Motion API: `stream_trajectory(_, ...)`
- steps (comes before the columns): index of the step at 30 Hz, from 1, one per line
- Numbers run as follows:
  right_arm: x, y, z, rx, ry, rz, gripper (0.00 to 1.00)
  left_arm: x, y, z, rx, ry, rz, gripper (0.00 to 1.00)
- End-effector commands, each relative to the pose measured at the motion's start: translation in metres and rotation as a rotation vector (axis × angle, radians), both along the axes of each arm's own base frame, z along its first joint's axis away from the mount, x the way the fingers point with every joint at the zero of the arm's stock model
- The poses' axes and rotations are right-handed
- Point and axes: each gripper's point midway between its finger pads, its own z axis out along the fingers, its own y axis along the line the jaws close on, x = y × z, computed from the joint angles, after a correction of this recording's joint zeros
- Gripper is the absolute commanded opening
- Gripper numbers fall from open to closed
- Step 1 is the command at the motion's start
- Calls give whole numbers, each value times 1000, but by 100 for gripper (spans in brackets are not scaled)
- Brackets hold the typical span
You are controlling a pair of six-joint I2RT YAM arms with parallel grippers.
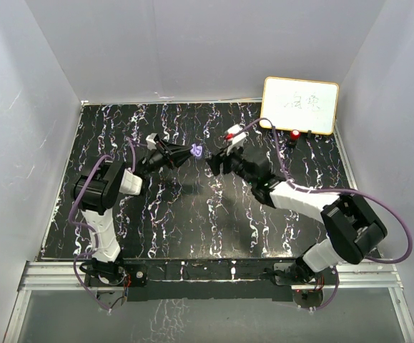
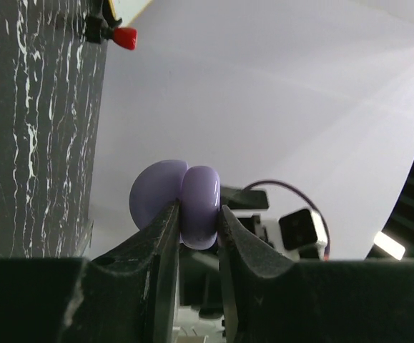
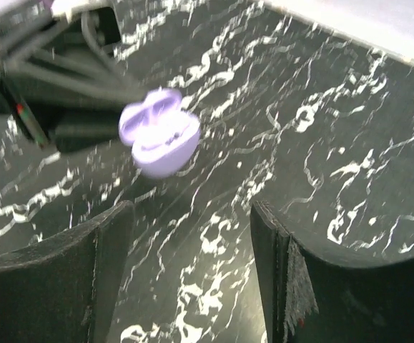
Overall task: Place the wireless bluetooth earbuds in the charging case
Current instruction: Place the earbud in the charging case, then close the charging case.
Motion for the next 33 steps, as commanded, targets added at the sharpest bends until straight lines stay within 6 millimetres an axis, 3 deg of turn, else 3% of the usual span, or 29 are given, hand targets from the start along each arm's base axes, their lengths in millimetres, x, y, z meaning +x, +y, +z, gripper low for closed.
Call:
stream_trajectory(1,-7,0,-22,-136,-50,-98,65,4,9,38,3,-141,110,0)
stream_trajectory(8,-14,8,-31,-75,-130,-99,72,8,12,33,13,-93,170,0)
stream_trajectory(25,15,43,-20,-25,-213,-95,75,-1,-1,25,12,-58,154,0)
stream_trajectory(33,30,47,-32,-46,-217,-134,77,-5,-4,24,-4,-51,140,0)
